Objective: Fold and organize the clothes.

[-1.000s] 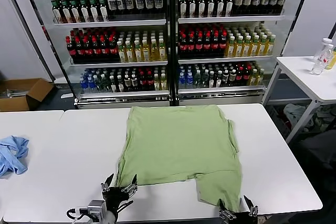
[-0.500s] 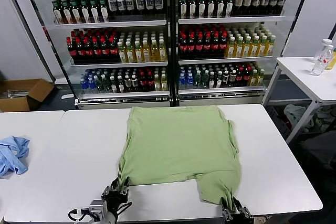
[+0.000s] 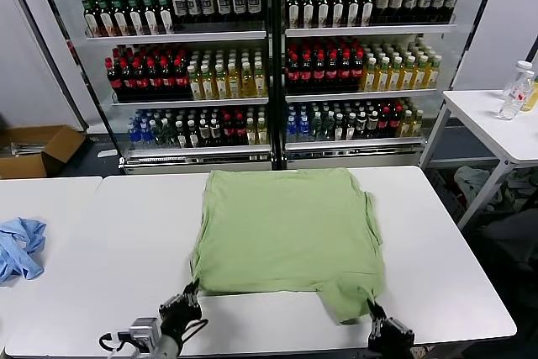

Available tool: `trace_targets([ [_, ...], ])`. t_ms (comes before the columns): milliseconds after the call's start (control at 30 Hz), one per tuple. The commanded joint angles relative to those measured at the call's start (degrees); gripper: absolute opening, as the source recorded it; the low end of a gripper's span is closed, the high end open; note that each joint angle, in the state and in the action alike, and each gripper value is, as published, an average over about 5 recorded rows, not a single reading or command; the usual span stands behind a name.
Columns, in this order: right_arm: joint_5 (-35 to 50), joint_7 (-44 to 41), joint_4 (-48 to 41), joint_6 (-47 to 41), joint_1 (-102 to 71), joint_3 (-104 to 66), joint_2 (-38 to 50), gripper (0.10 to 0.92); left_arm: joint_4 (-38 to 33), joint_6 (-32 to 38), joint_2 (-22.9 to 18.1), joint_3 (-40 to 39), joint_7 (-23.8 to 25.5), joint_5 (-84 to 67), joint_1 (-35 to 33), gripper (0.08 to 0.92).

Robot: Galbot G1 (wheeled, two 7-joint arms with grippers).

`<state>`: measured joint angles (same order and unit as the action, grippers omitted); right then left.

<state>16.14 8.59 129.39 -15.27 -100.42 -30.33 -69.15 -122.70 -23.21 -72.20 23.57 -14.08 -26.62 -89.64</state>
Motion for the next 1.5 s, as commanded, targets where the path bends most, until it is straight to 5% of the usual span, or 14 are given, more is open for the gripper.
trace_targets([
  [33, 3.36, -0.37, 0.82, 2.55, 4.91, -2.42, 2.44, 0.106, -0.99, 2.97, 1.51, 1.52, 2.35, -6.64, 3.55, 0.084],
  [433, 9.02, 1.38, -17.30, -0.32, 31.11, 6.43, 8.91, 0.106, 15.05, 2.72, 0.01, -2.66, 3.19, -8.20, 21.80, 0.084],
  [733, 4.45, 1.48, -29.08, -3.34, 42.43, 13.59, 10.00, 0.119, 24.54, 3.00, -1.67, -4.79, 0.94, -2.65, 27.41, 0.084],
  [900, 1.17, 0.38, -29.33, -8.26, 43.01, 16.13, 8.78, 0.243, 25.47, 2.95, -2.66, -5.37, 0.77, 0.25, 27.74, 0.121],
  [1233, -0.74, 0.05, -22.25, -8.30, 31.32, 8.84, 7.53, 0.529, 19.27, 4.10, -2.91, -3.75, 0.55, 5.64, 20.02, 0.388],
  [1500, 1.90, 1.31, -26.20, -13.44, 30.02, 5.07, 7.63, 0.745, 23.12, 1.82, -2.36, -3.53, 0.06, 4.65, 19.74, 0.619],
])
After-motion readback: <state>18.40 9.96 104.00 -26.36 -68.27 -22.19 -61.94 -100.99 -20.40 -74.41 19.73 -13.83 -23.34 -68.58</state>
